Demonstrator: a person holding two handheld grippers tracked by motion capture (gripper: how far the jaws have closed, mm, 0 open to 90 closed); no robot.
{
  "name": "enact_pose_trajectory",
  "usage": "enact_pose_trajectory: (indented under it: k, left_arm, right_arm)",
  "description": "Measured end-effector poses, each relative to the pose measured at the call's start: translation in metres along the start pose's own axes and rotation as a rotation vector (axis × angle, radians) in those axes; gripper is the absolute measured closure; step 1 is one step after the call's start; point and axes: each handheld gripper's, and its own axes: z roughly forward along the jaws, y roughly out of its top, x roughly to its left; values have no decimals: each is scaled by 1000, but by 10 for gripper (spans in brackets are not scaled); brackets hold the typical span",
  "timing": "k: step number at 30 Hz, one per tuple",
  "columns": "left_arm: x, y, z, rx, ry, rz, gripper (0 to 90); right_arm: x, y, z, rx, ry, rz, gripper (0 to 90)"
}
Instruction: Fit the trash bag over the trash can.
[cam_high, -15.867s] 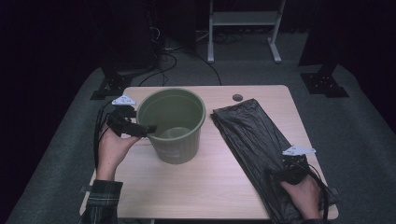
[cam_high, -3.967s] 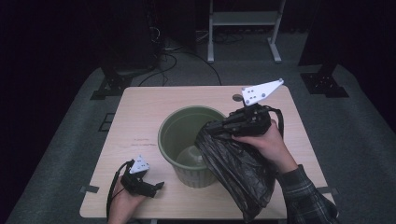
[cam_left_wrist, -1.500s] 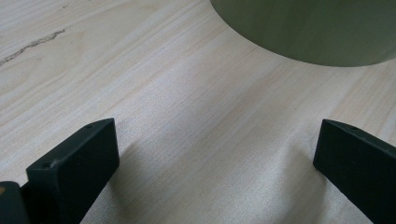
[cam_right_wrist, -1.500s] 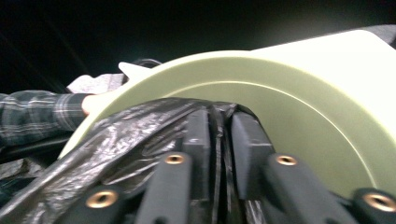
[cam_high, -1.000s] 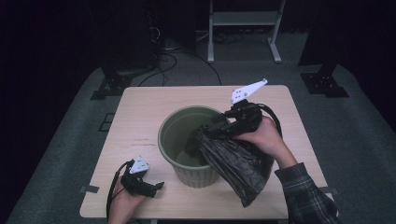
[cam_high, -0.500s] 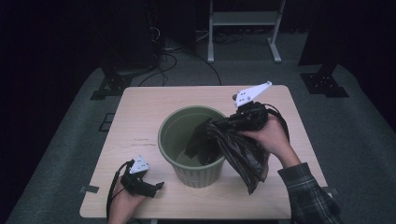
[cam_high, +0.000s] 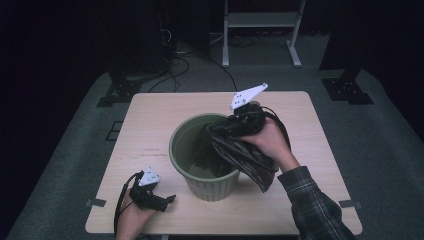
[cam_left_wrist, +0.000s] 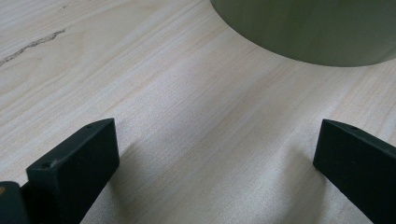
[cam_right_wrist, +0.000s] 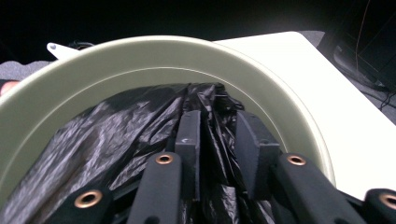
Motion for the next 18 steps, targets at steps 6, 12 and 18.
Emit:
enact_pose_trajectory:
  k: [6, 12, 18]
  left_arm:
    - [0, 0, 0, 0, 0, 0, 0]
    - [0, 0, 0, 0, 0, -1, 0]
    - [0, 0, 0, 0, 0, -1, 0]
  right_arm:
    - [1, -5, -24, -48, -23, 20, 546]
    - [2, -19, -57, -104, -36, 53, 516]
    - [-2, -40, -70, -120, -40, 105, 489]
